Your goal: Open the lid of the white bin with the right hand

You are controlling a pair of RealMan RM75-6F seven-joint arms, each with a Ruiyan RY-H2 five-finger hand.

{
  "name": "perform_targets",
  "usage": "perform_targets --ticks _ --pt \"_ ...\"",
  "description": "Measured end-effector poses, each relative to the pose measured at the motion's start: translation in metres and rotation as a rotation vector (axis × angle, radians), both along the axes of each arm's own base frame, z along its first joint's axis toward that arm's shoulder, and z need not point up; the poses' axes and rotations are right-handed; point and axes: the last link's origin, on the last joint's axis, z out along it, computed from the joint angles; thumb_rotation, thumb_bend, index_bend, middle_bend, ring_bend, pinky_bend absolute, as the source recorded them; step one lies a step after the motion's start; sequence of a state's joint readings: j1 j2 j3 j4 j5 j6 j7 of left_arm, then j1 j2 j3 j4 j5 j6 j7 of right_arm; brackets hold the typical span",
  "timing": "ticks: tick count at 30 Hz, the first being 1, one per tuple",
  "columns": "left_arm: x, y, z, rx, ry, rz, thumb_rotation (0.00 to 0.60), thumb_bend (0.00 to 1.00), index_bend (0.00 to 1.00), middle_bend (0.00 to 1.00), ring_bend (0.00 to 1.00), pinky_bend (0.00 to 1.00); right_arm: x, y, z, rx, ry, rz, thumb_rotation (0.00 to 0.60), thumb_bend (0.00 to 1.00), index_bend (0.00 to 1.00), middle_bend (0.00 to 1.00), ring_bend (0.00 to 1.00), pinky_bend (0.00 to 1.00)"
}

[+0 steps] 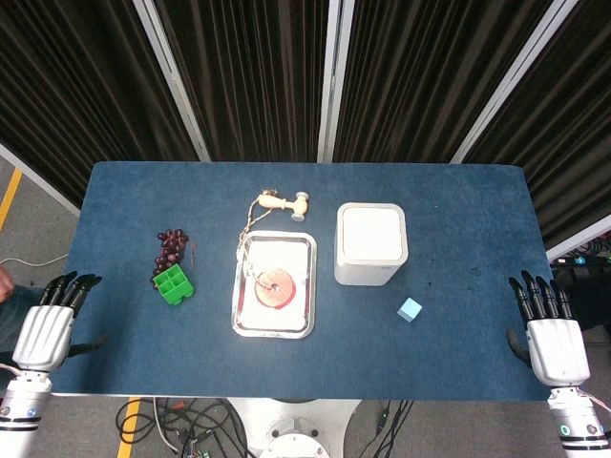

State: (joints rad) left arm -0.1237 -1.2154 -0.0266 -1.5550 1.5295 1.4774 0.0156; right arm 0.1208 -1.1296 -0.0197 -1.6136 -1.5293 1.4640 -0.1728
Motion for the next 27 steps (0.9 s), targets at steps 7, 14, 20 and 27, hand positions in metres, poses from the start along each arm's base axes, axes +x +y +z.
perform_targets --ticks 7,14,20,27 --pt "-0.001 -0.001 0.0 -0.006 0.0 0.003 0.6 0.04 0.16 0.14 0.07 0.11 0.005 -0.002 -0.001 0.006 -0.012 0.02 0.6 0.26 0.0 0.0 0.0 0.0" --pt "-0.001 0.002 -0.002 -0.02 -0.003 -0.001 0.6 0.04 0.16 0.14 0.07 0.11 0.039 -0.023 -0.007 0.039 -0.043 0.14 0.6 0.26 0.0 0.08 0.0 0.0" --pt "-0.004 0.0 -0.003 -0.02 -0.006 0.005 0.6 0.04 0.16 0.14 0.07 0.11 0.087 -0.056 -0.027 0.118 -0.009 0.291 0.6 0.26 0.0 0.17 0.0 0.0" --pt "-0.009 0.0 0.001 -0.008 -0.013 0.02 0.6 0.04 0.16 0.14 0.07 0.11 0.134 -0.097 -0.066 0.223 0.015 0.371 0.6 0.26 0.0 0.23 0.0 0.0"
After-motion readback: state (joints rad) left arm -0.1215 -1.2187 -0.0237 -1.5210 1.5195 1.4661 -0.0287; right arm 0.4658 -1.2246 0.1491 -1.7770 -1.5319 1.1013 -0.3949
